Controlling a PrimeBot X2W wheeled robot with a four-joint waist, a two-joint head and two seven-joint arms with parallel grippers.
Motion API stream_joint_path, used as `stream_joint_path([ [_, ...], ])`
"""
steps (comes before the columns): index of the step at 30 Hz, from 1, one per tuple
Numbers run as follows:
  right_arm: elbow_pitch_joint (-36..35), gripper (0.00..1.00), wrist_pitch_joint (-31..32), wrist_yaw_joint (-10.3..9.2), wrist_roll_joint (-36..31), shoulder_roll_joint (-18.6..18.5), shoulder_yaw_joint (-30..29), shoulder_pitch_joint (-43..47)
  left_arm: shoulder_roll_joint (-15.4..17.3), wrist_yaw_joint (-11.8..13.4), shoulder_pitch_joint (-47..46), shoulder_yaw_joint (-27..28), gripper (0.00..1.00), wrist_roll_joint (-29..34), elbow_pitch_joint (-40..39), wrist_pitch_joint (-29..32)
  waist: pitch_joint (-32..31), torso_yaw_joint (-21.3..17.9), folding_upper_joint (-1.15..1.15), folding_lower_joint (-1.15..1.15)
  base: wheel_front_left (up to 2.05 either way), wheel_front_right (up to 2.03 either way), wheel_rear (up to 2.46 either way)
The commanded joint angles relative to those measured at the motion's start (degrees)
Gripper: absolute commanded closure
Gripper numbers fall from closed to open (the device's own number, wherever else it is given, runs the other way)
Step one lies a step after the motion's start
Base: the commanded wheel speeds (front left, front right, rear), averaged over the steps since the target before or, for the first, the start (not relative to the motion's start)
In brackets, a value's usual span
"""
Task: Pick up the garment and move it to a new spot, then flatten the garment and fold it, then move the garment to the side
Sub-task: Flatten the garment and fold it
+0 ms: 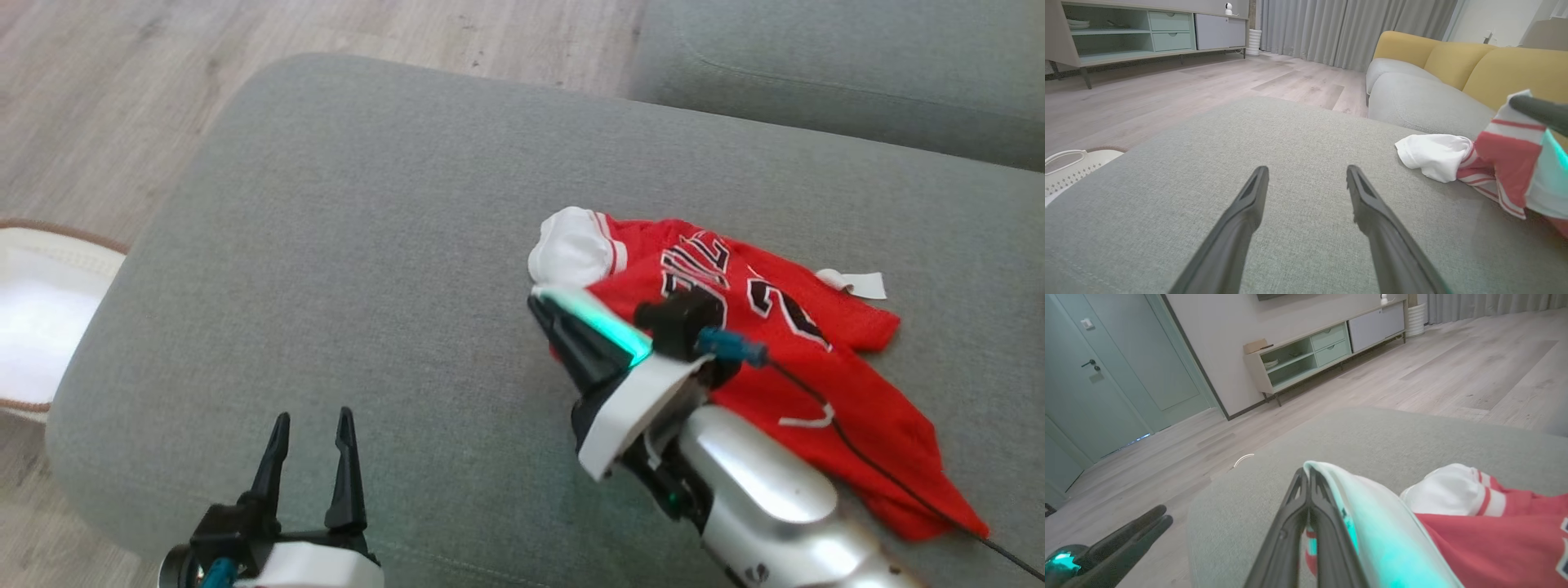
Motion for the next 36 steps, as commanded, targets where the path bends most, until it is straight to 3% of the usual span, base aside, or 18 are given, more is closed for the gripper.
stream_joint_path([
  [1, -0.9, 1.00, -0.5, 0.21, 0.9, 0.8, 1.7, -0.4, -0.2, -0.2, -1.4, 2.1, 0.00, 0.7, -1.8, -0.6, 0.1, 0.5, 0.00, 0.01, 0.00, 0.00, 0.00],
  [6, -0.2, 1.00, -1.6, 0.21, 1.8, 0.8, 4.0, 0.6, -0.6, -0.3, -1.1, 2.4, 0.00, 0.9, -1.8, -0.6, 0.1, 0.6, 0.00, 0.01, 0.00, 0.00, 0.00],
  [7, 0.0, 0.64, -1.9, 0.21, 1.9, 0.8, 4.6, 0.7, -0.6, -0.3, -1.0, 2.4, 0.00, 1.0, -1.8, -0.6, 0.1, 0.5, 0.00, 0.01, 0.00, 0.00, 0.00],
  [8, 0.2, 0.11, -1.9, 0.21, 1.8, 0.8, 5.3, 0.7, -0.6, -0.4, -1.0, 2.5, 0.00, 1.0, -1.8, -0.6, 0.1, 0.3, 0.00, 0.01, 0.00, 0.00, 0.00],
  [9, 0.3, 0.00, -2.0, 0.21, 1.7, 0.8, 5.9, 0.8, -0.6, -0.5, -1.0, 2.5, 0.00, 1.1, -1.7, -0.6, 0.1, 0.1, 0.00, 0.01, 0.00, 0.00, 0.00],
  [16, 0.1, 0.00, -2.9, 0.21, -1.4, 0.8, 7.3, 2.5, -0.6, -0.7, -0.5, 2.8, 0.00, 1.4, -1.6, -0.6, -0.6, -2.5, 0.00, 0.01, 0.00, 0.00, 0.00],
  [23, -1.5, 0.00, -3.8, 0.21, -6.5, 0.8, 2.3, 7.8, -0.4, -0.7, 0.3, 2.9, 0.00, 1.6, -1.5, -0.6, -2.2, -5.7, 0.00, 0.01, 0.00, 0.00, 0.00],
  [28, -4.3, 0.00, -4.0, 0.21, -10.5, 0.8, -5.4, 12.4, -0.1, -0.5, 0.9, 3.1, 0.00, 1.5, -1.7, -0.6, -3.3, -7.8, 0.00, 0.01, 0.00, 0.00, 0.00],
  [36, -9.4, 0.00, -0.7, 0.21, -21.0, 0.8, -23.6, 16.9, 0.2, -0.2, 1.2, 2.8, 0.00, 1.4, -2.3, -0.5, -3.3, -10.0, 0.00, 0.01, 0.00, 0.00, 0.00],
])
